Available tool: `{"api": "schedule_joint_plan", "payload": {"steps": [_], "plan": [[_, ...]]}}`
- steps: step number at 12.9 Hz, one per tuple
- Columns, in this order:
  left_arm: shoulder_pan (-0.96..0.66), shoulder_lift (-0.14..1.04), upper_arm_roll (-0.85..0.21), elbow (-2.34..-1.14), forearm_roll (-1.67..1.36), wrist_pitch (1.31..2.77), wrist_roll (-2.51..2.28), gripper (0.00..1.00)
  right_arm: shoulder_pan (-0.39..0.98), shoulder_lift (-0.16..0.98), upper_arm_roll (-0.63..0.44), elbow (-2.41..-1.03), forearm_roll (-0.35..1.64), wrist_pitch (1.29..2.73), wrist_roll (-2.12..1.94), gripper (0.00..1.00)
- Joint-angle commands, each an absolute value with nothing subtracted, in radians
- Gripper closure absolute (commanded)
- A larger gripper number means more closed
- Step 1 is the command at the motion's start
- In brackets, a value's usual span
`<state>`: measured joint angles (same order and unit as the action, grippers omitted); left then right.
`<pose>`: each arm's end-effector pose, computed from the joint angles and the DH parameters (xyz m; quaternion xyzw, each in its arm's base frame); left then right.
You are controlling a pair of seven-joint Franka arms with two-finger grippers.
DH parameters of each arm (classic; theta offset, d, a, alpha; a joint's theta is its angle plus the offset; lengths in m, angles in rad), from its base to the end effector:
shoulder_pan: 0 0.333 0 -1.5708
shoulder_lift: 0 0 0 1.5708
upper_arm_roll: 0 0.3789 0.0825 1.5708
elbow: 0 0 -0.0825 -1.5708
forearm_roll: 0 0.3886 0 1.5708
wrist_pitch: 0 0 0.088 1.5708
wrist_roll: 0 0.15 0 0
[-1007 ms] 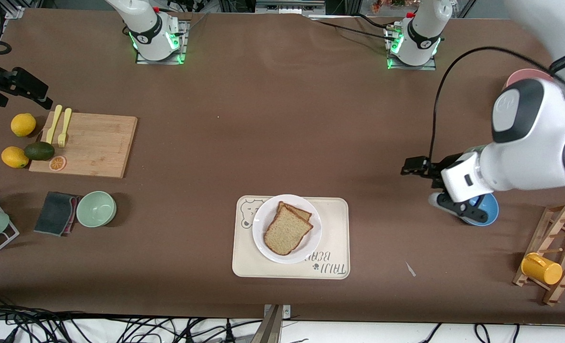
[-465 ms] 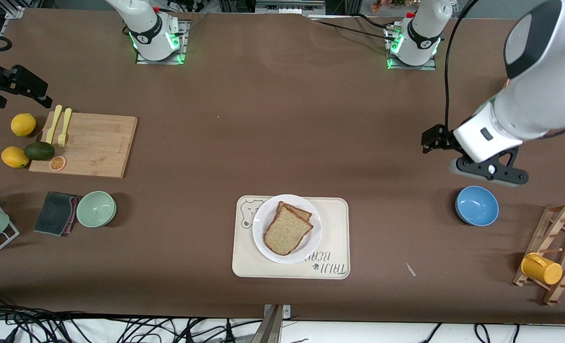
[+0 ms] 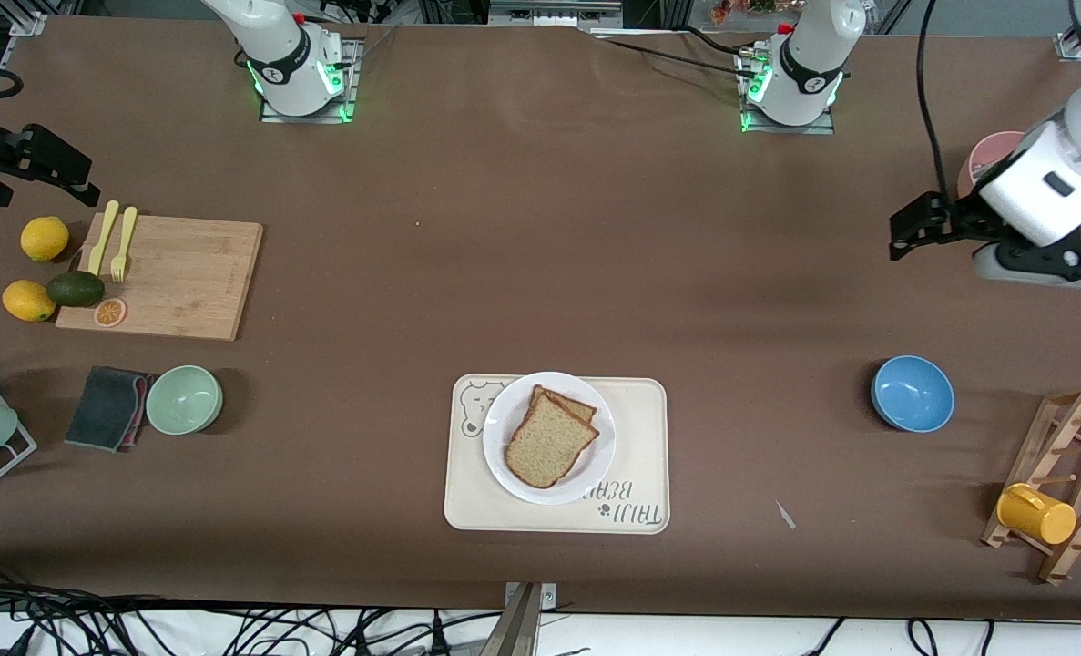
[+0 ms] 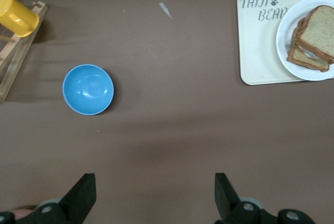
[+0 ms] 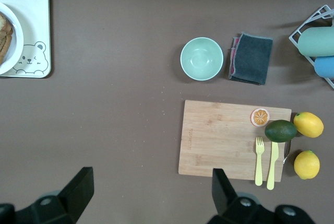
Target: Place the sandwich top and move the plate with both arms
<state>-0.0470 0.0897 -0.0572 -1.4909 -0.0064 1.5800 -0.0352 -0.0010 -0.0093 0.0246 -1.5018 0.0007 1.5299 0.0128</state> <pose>0.5902 -0.0610 0.6317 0.9994 -0.0343 -0.0006 0.0057 0.5533 0.0132 0.6787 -0.9998 -0.0054 -0.0187 0.0006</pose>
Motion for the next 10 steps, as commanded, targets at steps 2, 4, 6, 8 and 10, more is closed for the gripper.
{"api": "schedule_joint_plan", "payload": {"steps": [2,4,6,8,10], "plan": [[-0.003,-0.057,-0.069,-1.709,0.005,1.681,-0.038,0.00,-0.006,-0.012,0.029,-1.485,0.008,1.513,0.011,0.00],[0.005,-0.063,-0.075,-1.718,0.011,1.681,-0.040,0.00,-0.006,-0.011,0.026,-1.485,0.008,1.511,0.018,0.00],[0.023,-0.084,-0.116,-1.738,0.017,1.672,-0.046,0.00,-0.006,-0.011,0.026,-1.485,0.008,1.509,0.017,0.00],[0.023,-0.097,-0.120,-1.749,0.017,1.657,-0.049,0.00,-0.006,-0.011,0.025,-1.485,0.008,1.509,0.009,0.00],[0.017,-0.086,-0.120,-1.735,0.017,1.638,-0.049,0.00,-0.006,-0.011,0.025,-1.485,0.008,1.508,0.009,0.00]]}}
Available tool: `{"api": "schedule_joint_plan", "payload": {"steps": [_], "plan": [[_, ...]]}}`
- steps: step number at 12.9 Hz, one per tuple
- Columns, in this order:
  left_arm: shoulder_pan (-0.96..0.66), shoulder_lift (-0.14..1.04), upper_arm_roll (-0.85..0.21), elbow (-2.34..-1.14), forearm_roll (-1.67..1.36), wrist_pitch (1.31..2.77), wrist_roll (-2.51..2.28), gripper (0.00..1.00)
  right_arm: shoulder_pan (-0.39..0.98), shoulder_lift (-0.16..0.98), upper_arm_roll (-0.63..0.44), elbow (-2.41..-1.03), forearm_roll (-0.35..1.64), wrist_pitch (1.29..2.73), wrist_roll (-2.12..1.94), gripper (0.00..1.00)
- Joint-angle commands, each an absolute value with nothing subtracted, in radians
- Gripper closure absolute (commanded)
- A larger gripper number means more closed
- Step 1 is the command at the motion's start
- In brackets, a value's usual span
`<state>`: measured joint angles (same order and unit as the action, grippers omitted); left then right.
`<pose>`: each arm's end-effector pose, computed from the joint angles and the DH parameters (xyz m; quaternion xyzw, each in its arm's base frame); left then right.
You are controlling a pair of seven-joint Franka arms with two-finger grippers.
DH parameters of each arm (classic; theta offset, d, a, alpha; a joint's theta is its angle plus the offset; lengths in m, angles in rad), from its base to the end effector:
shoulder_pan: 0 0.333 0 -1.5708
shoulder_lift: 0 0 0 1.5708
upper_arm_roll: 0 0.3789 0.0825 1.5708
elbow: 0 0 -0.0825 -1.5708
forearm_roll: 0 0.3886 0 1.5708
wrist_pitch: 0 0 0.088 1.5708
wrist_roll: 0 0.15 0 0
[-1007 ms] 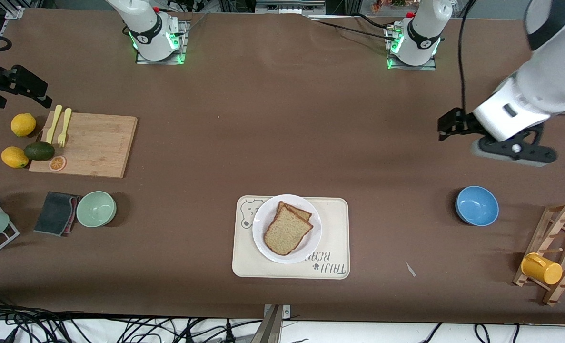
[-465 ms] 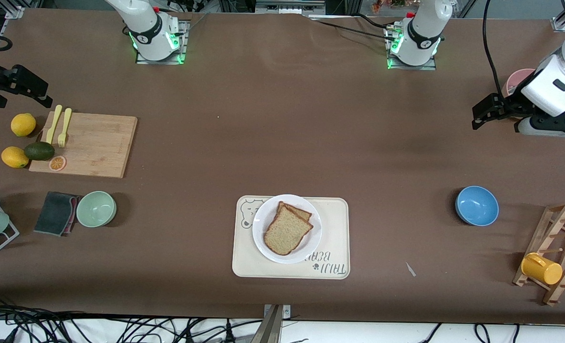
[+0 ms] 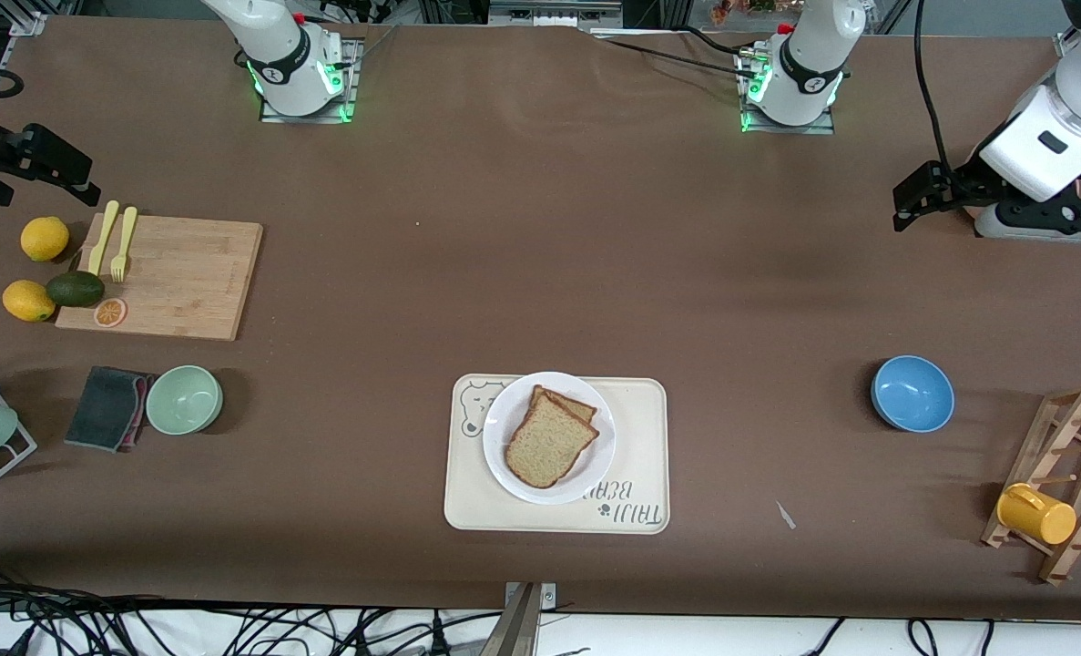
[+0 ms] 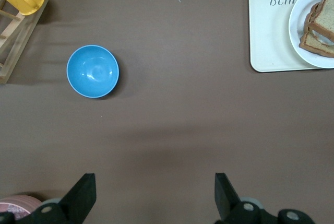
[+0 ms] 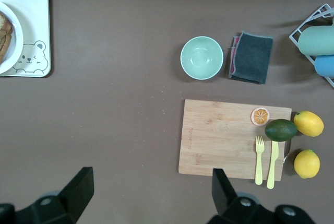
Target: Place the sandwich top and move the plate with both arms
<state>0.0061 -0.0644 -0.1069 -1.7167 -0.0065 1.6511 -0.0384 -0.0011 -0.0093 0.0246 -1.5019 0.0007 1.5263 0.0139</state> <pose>0.5369 -0.0571 0.6167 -0.9995 0.0308 0.0008 0.0003 0.5528 0.0132 0.6783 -0.9998 -0.0048 -0.0168 0.0006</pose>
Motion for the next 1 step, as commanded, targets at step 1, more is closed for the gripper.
{"api": "schedule_joint_plan", "payload": {"steps": [1], "plan": [[0.017,-0.084,-0.120,-1.733,0.015,1.635,-0.049,0.00,-0.006,-0.011,0.025,-1.485,0.008,1.508,0.009,0.00]]}}
